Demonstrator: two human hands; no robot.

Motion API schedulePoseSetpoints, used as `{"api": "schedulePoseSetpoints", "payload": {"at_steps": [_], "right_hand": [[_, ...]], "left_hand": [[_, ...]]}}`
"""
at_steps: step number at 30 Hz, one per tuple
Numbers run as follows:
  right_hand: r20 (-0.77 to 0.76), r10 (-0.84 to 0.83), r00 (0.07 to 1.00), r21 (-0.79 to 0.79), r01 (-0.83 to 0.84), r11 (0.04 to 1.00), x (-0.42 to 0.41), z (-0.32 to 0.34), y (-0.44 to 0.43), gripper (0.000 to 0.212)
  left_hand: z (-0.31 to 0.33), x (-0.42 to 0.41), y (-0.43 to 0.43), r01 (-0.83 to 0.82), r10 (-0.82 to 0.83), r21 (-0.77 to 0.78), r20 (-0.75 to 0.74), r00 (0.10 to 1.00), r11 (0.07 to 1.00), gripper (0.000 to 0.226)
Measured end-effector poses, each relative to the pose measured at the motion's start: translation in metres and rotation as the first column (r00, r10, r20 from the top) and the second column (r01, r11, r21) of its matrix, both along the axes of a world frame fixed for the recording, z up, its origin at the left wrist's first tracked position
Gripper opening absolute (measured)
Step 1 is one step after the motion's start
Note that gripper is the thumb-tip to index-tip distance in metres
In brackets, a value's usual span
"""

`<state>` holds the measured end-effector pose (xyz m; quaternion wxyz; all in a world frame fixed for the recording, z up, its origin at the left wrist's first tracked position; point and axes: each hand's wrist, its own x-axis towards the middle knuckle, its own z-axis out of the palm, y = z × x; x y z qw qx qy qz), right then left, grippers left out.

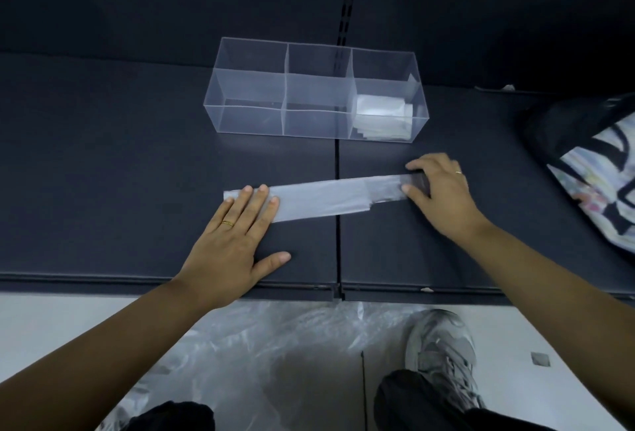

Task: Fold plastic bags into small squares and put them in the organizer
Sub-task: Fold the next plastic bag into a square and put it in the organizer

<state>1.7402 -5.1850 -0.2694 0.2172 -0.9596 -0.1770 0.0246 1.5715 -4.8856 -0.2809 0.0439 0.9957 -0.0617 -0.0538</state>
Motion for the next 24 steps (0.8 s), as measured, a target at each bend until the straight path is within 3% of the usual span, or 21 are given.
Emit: {"api": "schedulePoseSetpoints", "payload": {"at_steps": [3,6,8,10,13,16,21,24], "right_hand": [[-0.031,0.032,0.999,-0.019,-0.032,0.999,0.007,0.003,0.004,0.008],[-0.042,0.086,0.995,0.050,-0.084,0.995,0.004,0.006,0.001,0.007],[-0.141,0.024,0.990,0.164,-0.001,0.986,-0.002,0.011,-0.005,0.015],[-0.336,-0.020,0.942,0.254,0.111,0.961,-0.010,0.018,-0.010,0.014],[-0.670,0.055,0.740,0.329,0.230,0.916,-0.022,0.030,-0.021,0.022],[-0.857,0.094,0.507,0.215,0.185,0.959,-0.039,0.044,-0.031,0.017],[-0.955,0.238,0.175,0.266,0.153,0.952,-0.074,0.066,-0.027,0.007],[-0.916,0.383,0.121,0.395,0.095,0.914,-0.088,0.083,-0.016,0.011]], "left_hand": [[0.002,0.001,0.003,0.015,-0.015,-0.010,-0.008,1.000,1.000,0.084],[0.001,0.004,0.009,0.043,-0.043,-0.020,-0.018,0.999,0.999,0.083],[0.001,0.008,0.017,0.075,-0.076,-0.042,-0.020,0.997,0.996,0.082],[0.003,0.014,0.025,0.111,-0.112,-0.071,-0.023,0.993,0.991,0.083],[0.010,0.022,0.024,0.119,-0.120,-0.110,-0.006,0.993,0.987,0.083],[0.020,0.023,-0.009,0.136,-0.136,-0.206,0.016,0.991,0.969,0.083],[0.024,0.006,-0.090,0.283,-0.303,-0.325,-0.013,0.953,0.903,0.092],[0.030,-0.006,-0.119,0.268,-0.282,-0.452,0.037,0.959,0.851,0.088]]}}
